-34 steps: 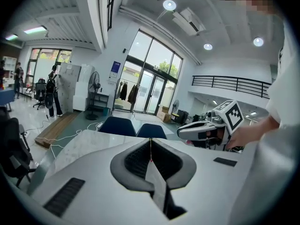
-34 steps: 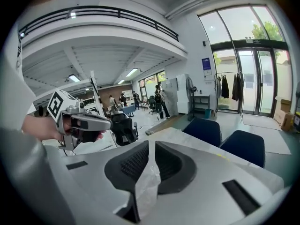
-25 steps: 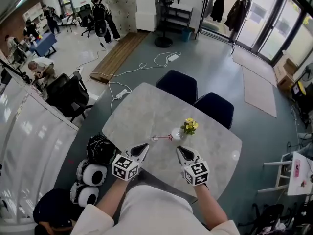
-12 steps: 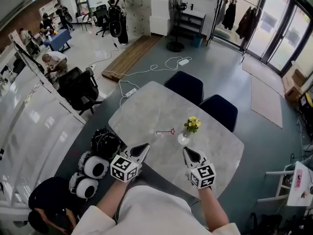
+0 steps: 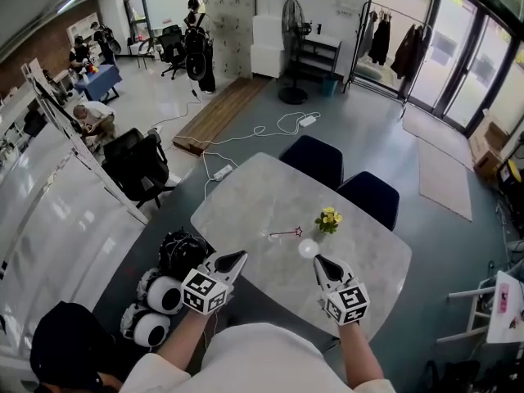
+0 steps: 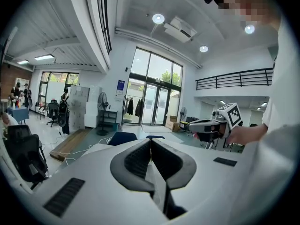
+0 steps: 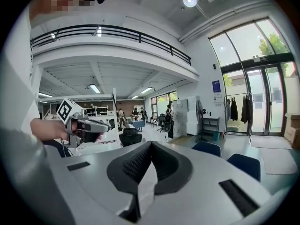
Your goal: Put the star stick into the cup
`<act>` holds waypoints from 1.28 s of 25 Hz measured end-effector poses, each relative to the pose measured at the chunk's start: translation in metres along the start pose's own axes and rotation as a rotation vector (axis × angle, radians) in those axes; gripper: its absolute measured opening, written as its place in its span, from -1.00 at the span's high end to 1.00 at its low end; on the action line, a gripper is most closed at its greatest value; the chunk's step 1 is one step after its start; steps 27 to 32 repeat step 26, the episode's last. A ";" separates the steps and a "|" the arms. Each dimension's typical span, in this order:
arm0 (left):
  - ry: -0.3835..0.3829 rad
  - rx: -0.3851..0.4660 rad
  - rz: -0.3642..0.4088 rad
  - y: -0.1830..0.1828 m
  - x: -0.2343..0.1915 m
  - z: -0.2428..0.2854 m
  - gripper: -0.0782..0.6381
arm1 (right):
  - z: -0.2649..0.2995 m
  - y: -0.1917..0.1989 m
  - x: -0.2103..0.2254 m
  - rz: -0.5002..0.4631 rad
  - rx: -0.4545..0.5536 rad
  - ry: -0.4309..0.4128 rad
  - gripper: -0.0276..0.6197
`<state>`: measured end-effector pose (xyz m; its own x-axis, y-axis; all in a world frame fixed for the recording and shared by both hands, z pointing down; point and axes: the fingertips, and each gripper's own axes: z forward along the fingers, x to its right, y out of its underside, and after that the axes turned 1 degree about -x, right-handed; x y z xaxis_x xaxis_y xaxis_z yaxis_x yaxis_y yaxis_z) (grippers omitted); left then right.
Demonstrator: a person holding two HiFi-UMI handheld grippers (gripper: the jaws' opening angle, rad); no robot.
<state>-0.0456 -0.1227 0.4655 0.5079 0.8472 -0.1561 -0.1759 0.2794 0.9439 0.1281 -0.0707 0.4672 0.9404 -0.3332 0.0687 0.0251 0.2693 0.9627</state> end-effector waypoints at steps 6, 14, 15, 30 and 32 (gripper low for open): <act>0.008 0.020 0.001 -0.011 -0.012 -0.011 0.72 | -0.003 -0.025 -0.010 -0.025 0.047 0.031 0.90; 0.019 0.039 0.005 -0.017 -0.022 -0.011 0.72 | 0.005 -0.027 -0.016 -0.010 0.052 0.043 0.90; 0.018 0.040 0.005 -0.018 -0.022 -0.011 0.72 | 0.005 -0.028 -0.016 -0.011 0.052 0.043 0.90; 0.020 0.031 -0.003 -0.011 -0.023 -0.015 0.72 | 0.005 -0.026 -0.020 -0.015 0.049 0.050 0.90; 0.020 0.031 -0.003 -0.011 -0.023 -0.015 0.72 | 0.005 -0.026 -0.020 -0.015 0.049 0.050 0.90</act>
